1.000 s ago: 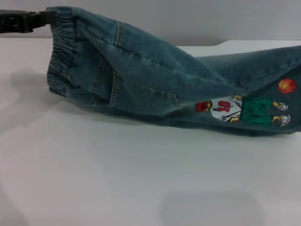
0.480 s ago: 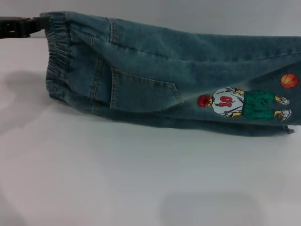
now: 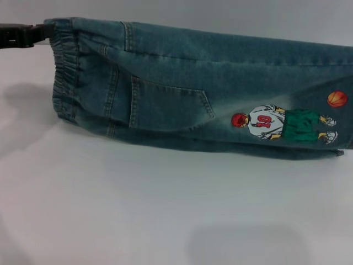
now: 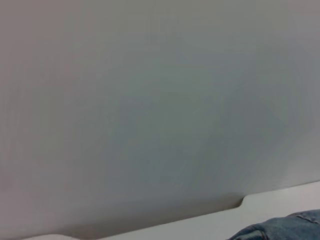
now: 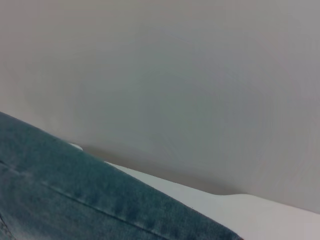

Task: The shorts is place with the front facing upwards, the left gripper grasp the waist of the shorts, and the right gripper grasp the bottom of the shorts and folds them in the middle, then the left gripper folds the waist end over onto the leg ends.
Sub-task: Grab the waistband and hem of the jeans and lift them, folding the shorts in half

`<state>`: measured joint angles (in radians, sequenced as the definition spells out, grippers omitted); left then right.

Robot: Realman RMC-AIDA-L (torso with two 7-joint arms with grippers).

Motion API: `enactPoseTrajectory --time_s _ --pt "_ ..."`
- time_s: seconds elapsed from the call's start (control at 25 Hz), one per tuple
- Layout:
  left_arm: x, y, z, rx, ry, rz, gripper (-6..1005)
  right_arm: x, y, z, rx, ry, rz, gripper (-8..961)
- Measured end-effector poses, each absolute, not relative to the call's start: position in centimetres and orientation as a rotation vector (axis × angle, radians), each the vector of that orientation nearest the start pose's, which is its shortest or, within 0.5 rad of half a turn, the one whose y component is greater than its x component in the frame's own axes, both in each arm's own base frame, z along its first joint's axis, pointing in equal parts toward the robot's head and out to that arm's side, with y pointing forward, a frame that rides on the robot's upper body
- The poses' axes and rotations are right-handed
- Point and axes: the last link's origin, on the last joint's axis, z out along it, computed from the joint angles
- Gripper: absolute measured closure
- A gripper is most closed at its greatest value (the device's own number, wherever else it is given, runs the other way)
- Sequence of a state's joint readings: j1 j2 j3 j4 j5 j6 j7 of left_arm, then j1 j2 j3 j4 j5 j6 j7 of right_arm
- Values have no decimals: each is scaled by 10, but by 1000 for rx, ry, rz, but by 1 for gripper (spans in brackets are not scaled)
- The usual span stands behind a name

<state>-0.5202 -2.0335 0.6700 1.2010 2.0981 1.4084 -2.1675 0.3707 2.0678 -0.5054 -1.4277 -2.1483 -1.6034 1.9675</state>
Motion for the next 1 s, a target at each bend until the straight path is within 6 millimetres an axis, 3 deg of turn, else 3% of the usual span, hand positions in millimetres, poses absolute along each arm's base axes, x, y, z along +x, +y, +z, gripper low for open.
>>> enactPoseTrajectory --time_s 1.0 --pt "-237 388 105 -2278 -1029 -505 850 285 332 145 -2226 856 430 935"
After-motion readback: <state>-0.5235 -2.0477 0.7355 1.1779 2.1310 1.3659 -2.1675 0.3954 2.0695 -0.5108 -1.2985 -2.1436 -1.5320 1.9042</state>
